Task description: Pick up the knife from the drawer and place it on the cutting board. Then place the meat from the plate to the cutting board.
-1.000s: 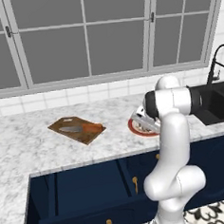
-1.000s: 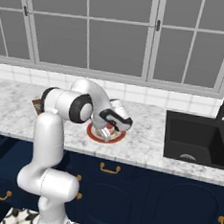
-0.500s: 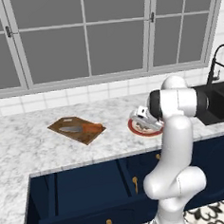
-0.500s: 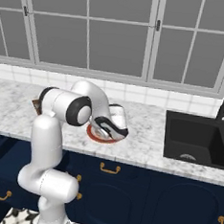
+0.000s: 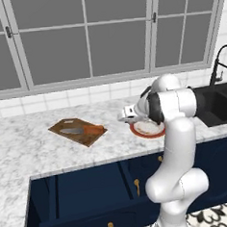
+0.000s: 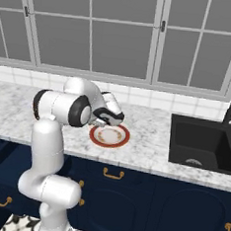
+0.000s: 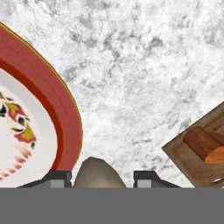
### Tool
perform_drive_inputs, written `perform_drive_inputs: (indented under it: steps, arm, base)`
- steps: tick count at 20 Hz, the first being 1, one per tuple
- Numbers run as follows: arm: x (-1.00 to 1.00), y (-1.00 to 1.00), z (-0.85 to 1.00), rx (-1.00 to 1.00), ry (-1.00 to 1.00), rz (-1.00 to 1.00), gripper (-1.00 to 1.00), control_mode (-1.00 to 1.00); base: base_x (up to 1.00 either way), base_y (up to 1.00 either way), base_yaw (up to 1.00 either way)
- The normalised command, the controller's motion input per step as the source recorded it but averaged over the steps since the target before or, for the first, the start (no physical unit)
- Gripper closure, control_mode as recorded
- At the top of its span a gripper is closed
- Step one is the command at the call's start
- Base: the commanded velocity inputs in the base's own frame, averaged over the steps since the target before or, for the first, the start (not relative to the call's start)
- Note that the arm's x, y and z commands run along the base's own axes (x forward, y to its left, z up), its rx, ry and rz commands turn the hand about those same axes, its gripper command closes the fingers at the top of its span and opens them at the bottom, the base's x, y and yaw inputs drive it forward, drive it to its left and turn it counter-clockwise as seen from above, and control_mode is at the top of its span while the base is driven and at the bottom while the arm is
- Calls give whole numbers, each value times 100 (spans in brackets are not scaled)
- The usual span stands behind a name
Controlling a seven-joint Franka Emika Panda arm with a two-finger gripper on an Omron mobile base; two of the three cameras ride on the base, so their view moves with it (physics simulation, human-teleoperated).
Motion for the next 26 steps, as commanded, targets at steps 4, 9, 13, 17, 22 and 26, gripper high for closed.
perform_drive_inputs:
  steps: [4, 9, 13, 17, 22, 26]
  arm:
    - [77, 19, 100, 9, 19, 70, 100, -100]
    - [84, 50, 88, 12, 33, 65, 100, -100]
    - [92, 46, 4, 18, 35, 35, 100, -100]
    - [91, 54, 47, 3, 26, 30, 100, -100]
    - [100, 46, 77, 0, 31, 32, 100, -100]
    - [100, 46, 75, 0, 34, 32, 100, -100]
  base:
    - [0, 0, 0]
    - [0, 0, 0]
    - [0, 0, 0]
    - [0, 0, 0]
    - [0, 0, 0]
    - [0, 0, 0]
